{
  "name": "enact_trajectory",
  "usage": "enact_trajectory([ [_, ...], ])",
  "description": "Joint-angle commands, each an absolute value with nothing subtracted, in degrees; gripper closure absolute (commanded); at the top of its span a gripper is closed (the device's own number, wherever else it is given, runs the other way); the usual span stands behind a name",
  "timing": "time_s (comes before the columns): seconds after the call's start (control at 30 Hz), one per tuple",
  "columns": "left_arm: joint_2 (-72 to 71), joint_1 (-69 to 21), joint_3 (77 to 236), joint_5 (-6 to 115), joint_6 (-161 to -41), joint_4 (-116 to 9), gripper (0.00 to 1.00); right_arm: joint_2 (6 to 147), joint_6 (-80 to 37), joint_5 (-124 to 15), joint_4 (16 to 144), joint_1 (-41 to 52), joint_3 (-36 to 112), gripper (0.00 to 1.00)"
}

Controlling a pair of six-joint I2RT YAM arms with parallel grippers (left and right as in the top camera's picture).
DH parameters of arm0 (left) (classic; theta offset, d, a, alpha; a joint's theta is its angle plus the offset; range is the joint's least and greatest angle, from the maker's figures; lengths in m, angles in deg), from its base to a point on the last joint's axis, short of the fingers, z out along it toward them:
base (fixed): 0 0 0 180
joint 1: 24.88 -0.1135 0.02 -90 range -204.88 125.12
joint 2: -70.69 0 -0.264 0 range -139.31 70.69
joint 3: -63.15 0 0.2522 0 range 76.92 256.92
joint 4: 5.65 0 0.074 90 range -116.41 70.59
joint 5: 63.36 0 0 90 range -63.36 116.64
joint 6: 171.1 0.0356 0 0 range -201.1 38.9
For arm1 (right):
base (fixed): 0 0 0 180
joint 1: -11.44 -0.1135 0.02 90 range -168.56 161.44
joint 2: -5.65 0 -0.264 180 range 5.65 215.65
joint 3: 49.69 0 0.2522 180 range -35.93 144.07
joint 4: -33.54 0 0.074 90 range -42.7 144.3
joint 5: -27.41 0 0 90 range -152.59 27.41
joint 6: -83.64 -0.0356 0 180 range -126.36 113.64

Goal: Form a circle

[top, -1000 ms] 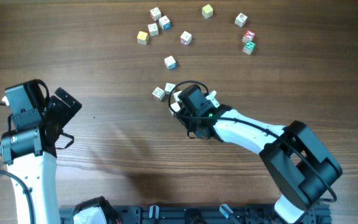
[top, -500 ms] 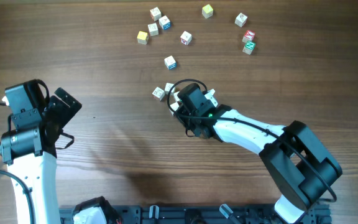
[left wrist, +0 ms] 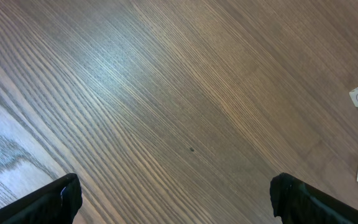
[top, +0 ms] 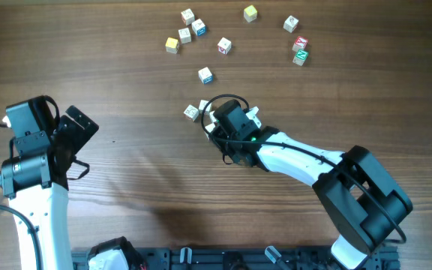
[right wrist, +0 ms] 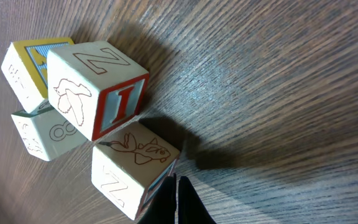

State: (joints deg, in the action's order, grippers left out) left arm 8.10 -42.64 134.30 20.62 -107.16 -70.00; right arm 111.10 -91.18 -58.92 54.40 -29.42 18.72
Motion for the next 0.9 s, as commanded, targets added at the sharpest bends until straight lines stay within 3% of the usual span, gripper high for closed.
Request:
enact_trajectory([
  [0.0,8.06,-42.95,134.3,21.28,-107.71,-69.89,0.0,112.24,-91.9,-58.36,53.94,-29.86,18.59,0.96],
  [0.87,8.06,-42.95,134.3,21.28,-107.68,-69.89,0.0,112.24,-92.45,-55.58,54.2,-29.97,18.59,0.95],
])
